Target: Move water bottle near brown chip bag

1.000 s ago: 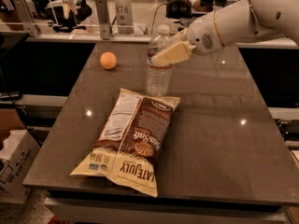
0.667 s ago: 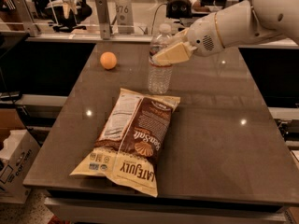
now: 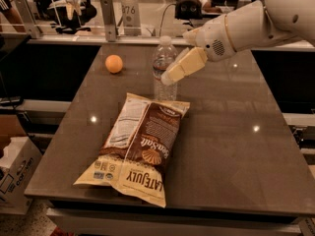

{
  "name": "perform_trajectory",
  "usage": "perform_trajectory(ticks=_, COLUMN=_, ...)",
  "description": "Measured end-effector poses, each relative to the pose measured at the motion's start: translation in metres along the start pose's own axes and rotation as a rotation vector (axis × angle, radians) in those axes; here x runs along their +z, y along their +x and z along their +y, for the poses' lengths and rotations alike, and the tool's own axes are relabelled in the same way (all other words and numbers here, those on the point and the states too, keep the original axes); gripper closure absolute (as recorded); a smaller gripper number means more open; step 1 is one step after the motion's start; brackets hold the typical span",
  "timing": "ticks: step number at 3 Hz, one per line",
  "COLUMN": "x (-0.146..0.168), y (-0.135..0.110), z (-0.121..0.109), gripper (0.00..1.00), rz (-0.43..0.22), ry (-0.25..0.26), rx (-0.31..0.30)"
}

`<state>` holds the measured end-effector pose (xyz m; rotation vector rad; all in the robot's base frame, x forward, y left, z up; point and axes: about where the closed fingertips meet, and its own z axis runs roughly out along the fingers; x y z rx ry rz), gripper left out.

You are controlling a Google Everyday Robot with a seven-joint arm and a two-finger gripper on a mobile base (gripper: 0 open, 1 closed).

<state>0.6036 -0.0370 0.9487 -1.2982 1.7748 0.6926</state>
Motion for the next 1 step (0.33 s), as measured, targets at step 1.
perform_trajectory(ticks=1, x=0.0001, y=0.0, z=0.0, gripper=0.0, rz=0.0, ry=0.0, rx=0.0)
